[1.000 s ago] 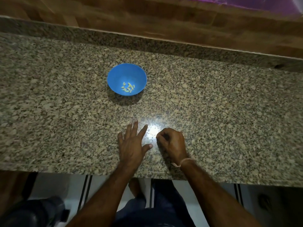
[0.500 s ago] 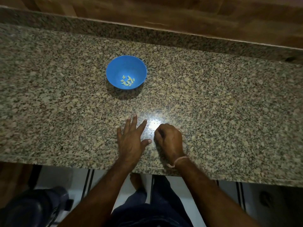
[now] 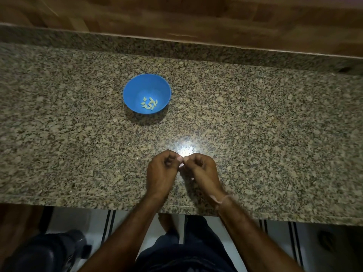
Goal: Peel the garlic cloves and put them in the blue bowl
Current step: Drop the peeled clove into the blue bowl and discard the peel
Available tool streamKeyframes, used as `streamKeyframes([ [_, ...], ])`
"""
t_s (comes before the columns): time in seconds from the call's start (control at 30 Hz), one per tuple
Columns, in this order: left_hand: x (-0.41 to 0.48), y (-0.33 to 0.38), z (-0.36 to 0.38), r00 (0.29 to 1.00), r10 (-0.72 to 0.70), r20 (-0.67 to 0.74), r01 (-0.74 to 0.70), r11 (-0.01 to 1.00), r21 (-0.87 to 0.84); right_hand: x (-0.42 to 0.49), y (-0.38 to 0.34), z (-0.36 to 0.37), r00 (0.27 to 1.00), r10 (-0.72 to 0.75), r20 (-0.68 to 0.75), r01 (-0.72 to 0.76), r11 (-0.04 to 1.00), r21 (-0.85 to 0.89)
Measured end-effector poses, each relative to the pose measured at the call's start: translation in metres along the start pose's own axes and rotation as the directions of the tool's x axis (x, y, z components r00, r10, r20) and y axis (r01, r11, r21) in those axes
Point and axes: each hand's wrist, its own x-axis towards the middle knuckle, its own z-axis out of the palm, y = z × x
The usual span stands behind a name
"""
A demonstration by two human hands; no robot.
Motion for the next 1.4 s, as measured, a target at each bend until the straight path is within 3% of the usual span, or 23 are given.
streamKeyframes([
  [0.07, -0.001, 0.002, -0.002, 1.0, 0.015, -0.002, -0.015, 0.999, 0.043, -0.003, -0.005, -0.001, 0.981, -0.196, -0.006, 0.189, 0.956, -0.223],
  [0.13, -0.001, 0.004, -0.005, 0.998, 0.056, 0.029, -0.058, 0.995, 0.076, -0.002, -0.008, -0.002, 0.962, -0.273, 0.033, 0.268, 0.907, -0.326],
  [0.3, 0.001, 0.012, -0.011, 0.967, 0.218, 0.131, -0.24, 0.952, 0.192, 0.003, -0.012, -0.002, 0.996, -0.041, 0.073, 0.048, 0.994, -0.097],
  [0.37, 0.0, 0.011, -0.008, 0.971, 0.166, 0.172, -0.189, 0.973, 0.129, 0.002, -0.012, -0.001, 0.993, -0.095, 0.073, 0.105, 0.984, -0.142],
  [0.47, 0.0, 0.011, -0.003, 0.967, -0.003, 0.257, 0.023, 0.997, -0.074, 0.001, -0.011, 0.0, 0.953, -0.296, 0.063, 0.299, 0.888, -0.35],
  [0.53, 0.0, 0.011, -0.001, 0.957, -0.034, 0.288, 0.069, 0.991, -0.111, 0.001, -0.011, 0.002, 0.935, -0.349, 0.06, 0.341, 0.845, -0.412],
  [0.6, -0.002, 0.007, -0.001, 0.964, 0.083, 0.253, -0.087, 0.996, 0.003, 0.001, -0.01, 0.003, 0.96, -0.279, 0.025, 0.267, 0.885, -0.382],
  [0.67, -0.003, -0.001, -0.001, 0.935, 0.273, 0.226, -0.317, 0.929, 0.189, 0.001, -0.011, 0.007, 0.995, -0.095, -0.003, 0.092, 0.973, -0.212],
  [0.73, -0.003, -0.006, -0.002, 0.909, 0.348, 0.229, -0.402, 0.876, 0.266, -0.002, -0.01, 0.009, 1.0, 0.01, 0.009, -0.009, 0.995, -0.095],
  [0.77, -0.003, -0.007, -0.002, 0.91, 0.347, 0.225, -0.398, 0.884, 0.246, -0.004, -0.01, 0.009, 1.0, -0.027, 0.006, 0.027, 0.992, -0.119],
  [0.83, -0.003, -0.003, -0.002, 0.936, 0.244, 0.255, -0.286, 0.948, 0.141, -0.007, -0.007, 0.009, 0.976, -0.219, 0.007, 0.214, 0.941, -0.263],
  [0.9, 0.001, 0.004, -0.003, 0.942, 0.034, 0.334, -0.051, 0.998, 0.043, -0.004, -0.002, 0.006, 0.928, -0.372, 0.025, 0.352, 0.852, -0.387],
  [0.97, 0.005, 0.008, -0.006, 0.871, -0.207, 0.446, 0.287, 0.95, -0.12, 0.0, 0.002, 0.006, 0.895, -0.443, 0.049, 0.411, 0.776, -0.479],
  [1.0, 0.006, 0.011, -0.007, 0.835, -0.268, 0.48, 0.381, 0.912, -0.153, 0.0, 0.003, 0.006, 0.885, -0.462, 0.06, 0.424, 0.746, -0.514],
  [1.03, 0.006, 0.012, -0.008, 0.837, -0.267, 0.477, 0.373, 0.917, -0.141, 0.0, 0.004, 0.005, 0.881, -0.467, 0.073, 0.431, 0.729, -0.532],
  [1.1, 0.001, 0.008, -0.007, 0.923, -0.061, 0.381, 0.068, 0.998, -0.006, -0.002, 0.003, 0.004, 0.928, -0.365, 0.07, 0.356, 0.817, -0.454],
  [1.17, -0.005, 0.001, -0.006, 0.93, 0.212, 0.301, -0.257, 0.959, 0.118, -0.001, -0.005, 0.003, 0.994, -0.076, 0.084, 0.087, 0.988, -0.126],
  [1.23, -0.006, -0.002, -0.006, 0.904, 0.323, 0.28, -0.373, 0.915, 0.15, -0.001, -0.011, 0.003, 0.973, 0.182, 0.145, -0.204, 0.967, 0.156],
  [1.27, -0.006, -0.002, -0.005, 0.911, 0.306, 0.276, -0.355, 0.923, 0.148, -0.002, -0.012, 0.003, 0.966, 0.212, 0.151, -0.238, 0.954, 0.181],
  [1.33, -0.003, 0.007, -0.006, 0.938, 0.148, 0.313, -0.195, 0.973, 0.124, -0.006, -0.009, 0.003, 0.996, 0.02, 0.092, -0.021, 1.0, 0.009],
  [1.4, 0.003, 0.015, -0.005, 0.909, -0.083, 0.408, 0.084, 0.996, 0.015, -0.009, -0.003, 0.0, 0.964, -0.257, 0.07, 0.267, 0.937, -0.227],
])
